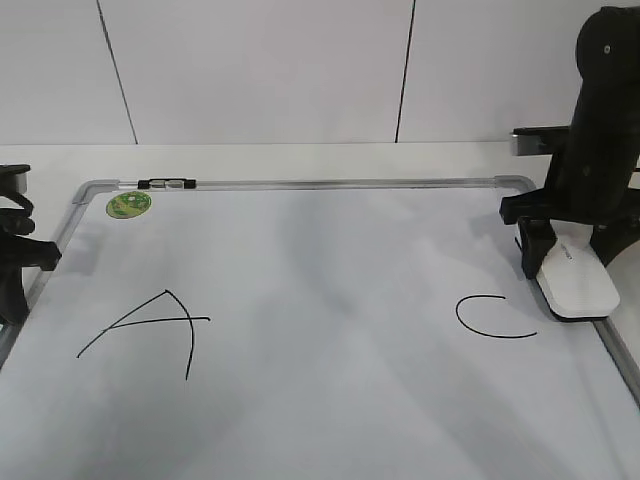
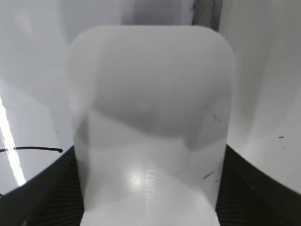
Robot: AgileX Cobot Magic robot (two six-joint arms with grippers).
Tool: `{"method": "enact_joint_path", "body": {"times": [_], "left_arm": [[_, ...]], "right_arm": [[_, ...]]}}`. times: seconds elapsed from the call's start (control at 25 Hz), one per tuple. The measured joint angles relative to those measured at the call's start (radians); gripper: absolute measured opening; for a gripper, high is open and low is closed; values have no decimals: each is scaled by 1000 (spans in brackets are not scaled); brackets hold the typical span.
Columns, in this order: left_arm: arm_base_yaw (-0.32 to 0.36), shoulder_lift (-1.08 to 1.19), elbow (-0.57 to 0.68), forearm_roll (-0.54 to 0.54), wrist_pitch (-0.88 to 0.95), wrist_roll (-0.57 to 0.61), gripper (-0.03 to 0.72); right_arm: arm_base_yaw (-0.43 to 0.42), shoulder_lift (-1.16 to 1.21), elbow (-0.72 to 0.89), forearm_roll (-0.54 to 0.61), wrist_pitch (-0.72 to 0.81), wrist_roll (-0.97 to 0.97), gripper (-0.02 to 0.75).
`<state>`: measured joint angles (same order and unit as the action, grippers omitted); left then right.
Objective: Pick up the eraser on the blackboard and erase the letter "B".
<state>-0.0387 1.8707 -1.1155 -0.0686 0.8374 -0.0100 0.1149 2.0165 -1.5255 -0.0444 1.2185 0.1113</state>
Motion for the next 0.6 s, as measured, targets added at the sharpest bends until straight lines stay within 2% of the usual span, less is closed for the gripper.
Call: {"method": "enact_joint_path", "body": {"times": [0.6], "left_arm": [[0,0,0,0,2,0,32]], "right_arm": [[0,0,0,30,-2,0,546]]}}
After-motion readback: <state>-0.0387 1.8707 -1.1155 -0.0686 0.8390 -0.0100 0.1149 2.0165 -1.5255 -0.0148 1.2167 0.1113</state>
